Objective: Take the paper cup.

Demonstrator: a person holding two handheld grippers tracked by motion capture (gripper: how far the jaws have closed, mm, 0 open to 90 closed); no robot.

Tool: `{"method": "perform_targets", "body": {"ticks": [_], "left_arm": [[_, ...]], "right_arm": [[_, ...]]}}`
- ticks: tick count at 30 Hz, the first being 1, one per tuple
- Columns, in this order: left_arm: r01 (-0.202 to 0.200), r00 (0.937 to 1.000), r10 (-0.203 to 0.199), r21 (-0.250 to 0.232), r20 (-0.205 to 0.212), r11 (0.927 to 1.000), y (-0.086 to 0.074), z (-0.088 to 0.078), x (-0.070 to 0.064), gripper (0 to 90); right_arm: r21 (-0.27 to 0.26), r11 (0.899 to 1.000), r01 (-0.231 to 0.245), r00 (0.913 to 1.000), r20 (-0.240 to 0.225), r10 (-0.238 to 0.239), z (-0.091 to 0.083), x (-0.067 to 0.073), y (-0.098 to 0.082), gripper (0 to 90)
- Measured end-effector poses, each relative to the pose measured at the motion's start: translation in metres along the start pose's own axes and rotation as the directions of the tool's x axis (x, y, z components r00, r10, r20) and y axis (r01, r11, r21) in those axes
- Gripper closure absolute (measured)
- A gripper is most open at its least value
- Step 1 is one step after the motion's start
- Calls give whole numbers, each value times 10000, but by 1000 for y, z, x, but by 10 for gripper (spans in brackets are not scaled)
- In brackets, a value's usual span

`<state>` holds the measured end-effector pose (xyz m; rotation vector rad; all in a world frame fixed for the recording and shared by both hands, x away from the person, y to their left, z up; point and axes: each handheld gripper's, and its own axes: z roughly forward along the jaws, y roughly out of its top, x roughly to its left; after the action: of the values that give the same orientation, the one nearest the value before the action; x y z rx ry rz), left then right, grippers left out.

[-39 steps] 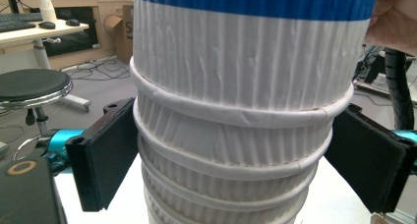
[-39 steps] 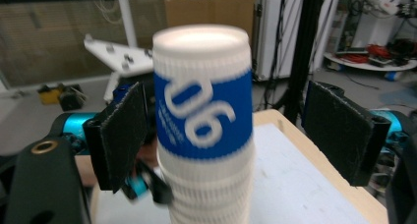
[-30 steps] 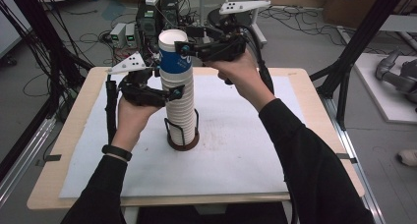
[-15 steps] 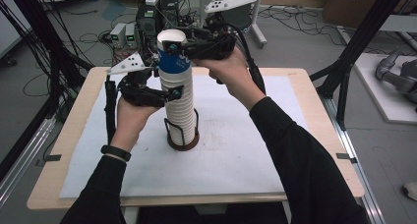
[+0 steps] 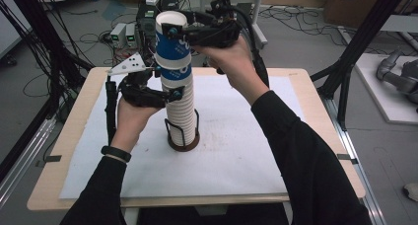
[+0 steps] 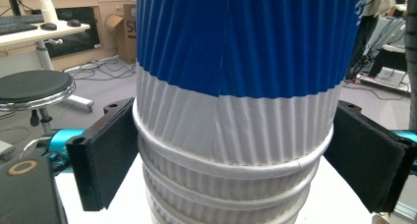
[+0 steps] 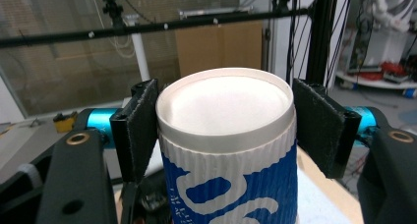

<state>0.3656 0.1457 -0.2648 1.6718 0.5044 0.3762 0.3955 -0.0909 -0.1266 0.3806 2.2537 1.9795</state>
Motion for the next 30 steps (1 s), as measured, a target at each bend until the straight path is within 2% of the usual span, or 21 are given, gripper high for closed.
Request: {"method": "perform_targets", "body": {"ticks": [6,15,17,22,28,30], "left_arm": [[-33,10000,33,11,-9,10000,0,0,0,109],[-74,10000,74,0,-10,10000,0,0,0,109],[-91,10000,91,19,-22,10000,0,0,0,109],[-98,10000,98,26,-14,9999,0,0,0,109],[-91,10000,91,51,-27,9999,0,0,-1,109],[-83,10000,83,55,-32,10000,0,0,-1,109]], "right_arm": [[-416,9989,233,9997,55,-231,-8,5,18,303],[-992,9938,506,9987,155,-493,-22,12,33,303],[-1038,9932,527,9986,159,-513,-24,12,33,303],[-1137,9917,604,9980,262,-578,-42,12,36,303],[-976,9915,864,9953,525,-816,-66,13,30,303],[-1005,9913,854,9953,543,-803,-69,14,28,303]]}}
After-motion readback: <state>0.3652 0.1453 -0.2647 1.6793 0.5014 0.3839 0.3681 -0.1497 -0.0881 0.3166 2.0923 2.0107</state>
